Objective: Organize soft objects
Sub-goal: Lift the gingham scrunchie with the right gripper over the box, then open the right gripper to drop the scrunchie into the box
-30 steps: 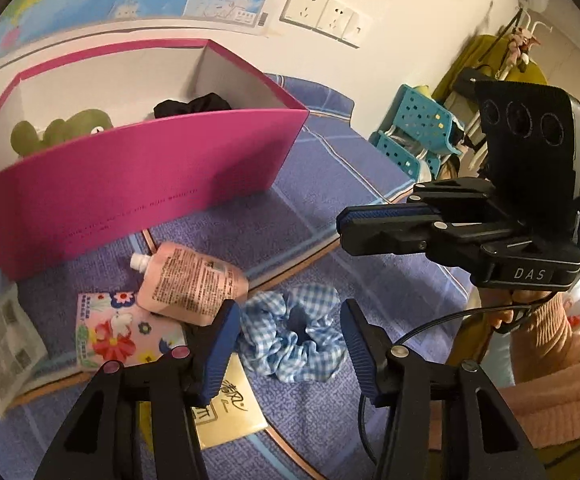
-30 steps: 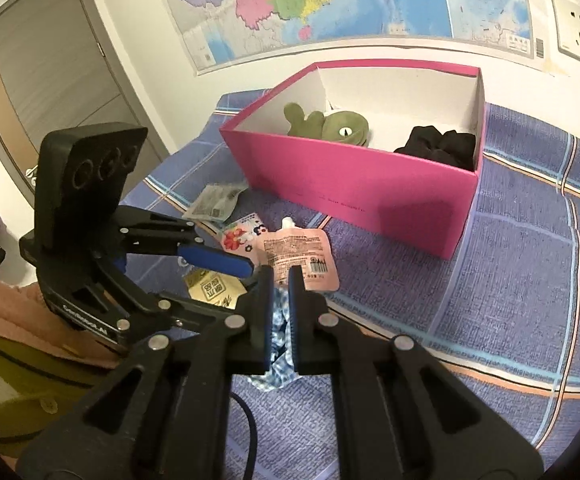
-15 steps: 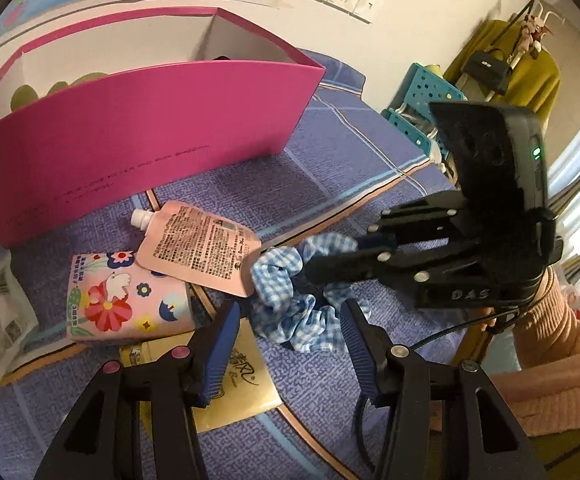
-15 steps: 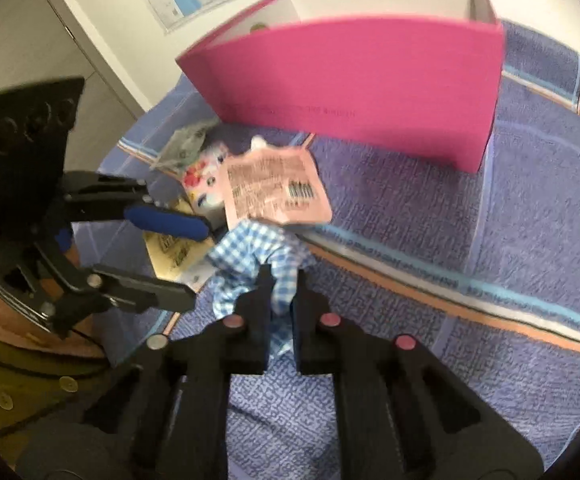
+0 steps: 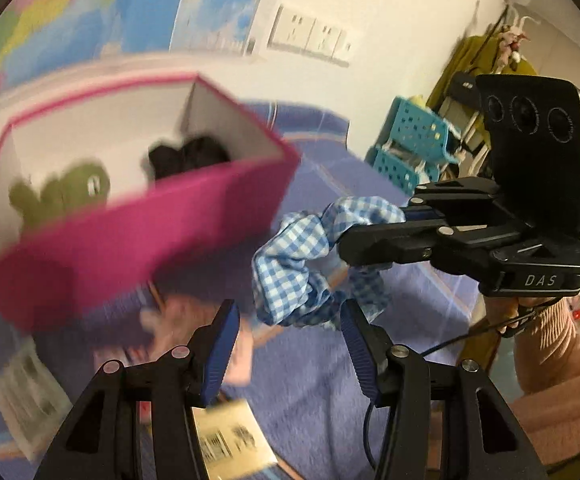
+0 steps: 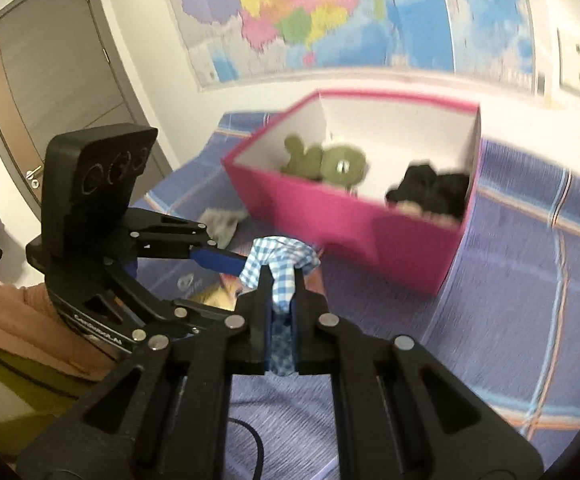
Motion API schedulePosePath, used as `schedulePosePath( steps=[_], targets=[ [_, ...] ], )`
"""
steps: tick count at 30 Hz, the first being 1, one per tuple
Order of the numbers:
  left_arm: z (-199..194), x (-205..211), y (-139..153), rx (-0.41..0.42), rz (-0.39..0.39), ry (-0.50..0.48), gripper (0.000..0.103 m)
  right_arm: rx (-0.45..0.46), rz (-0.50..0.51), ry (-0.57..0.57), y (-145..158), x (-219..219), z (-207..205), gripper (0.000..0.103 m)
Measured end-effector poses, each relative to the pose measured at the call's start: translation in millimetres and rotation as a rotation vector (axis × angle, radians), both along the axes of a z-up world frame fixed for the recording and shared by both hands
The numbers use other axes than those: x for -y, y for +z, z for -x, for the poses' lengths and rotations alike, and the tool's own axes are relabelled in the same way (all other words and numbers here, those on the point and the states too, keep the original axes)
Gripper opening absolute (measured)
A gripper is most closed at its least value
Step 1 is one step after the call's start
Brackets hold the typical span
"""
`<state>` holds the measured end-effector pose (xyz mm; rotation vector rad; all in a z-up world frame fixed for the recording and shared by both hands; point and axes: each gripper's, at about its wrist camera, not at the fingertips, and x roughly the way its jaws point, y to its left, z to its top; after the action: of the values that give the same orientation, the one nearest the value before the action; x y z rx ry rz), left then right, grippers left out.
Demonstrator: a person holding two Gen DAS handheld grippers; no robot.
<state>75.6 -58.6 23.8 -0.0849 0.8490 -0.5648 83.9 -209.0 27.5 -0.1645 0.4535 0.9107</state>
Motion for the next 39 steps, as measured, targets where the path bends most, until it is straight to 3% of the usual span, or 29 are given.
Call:
schedulePosePath(
  steps=[7,15,25,35,36,38,39],
  targets=[
    [-37.3,-3.3,29.7,0.069,0.02,0.01,0.052,0.083,-0.008,-0.025,44.1,-5.0,-24.7,0.008],
    [-90.0,-7.0,50.5,0.084,-0.02,0.066,0.05,0.08,-0.018,-0.065,73.5,-14.2,-78.6,0.009],
    [-155.0,-9.1,47.1,0.04,-0.116,0.127,0.05,-0.028,-0.007,-0.142,76.3,-20.3,-162.0,0.009],
    [-189.4,-10.9,24.8,-0.048,-0.179,0.202,0.051,-0.083,0.034,-0.248,67.7,-28.7,-217.0,0.011],
    [-191.3,-12.9,23.7,-0.064,-0.177,0.21,0.053,-0.081,0.037,-0.267,67.3,-28.8,-220.1,0.013],
    [-193.7,-15.3,21.8,-0.083,-0.171,0.209,0.054,-0.074,0.059,-0.318,65.6,-30.2,-224.9,0.038],
    [-191.8,-14.6,22.6,-0.074,-0.174,0.199,0.055,-0.075,0.067,-0.331,64.7,-30.8,-226.8,0.045]
  ],
)
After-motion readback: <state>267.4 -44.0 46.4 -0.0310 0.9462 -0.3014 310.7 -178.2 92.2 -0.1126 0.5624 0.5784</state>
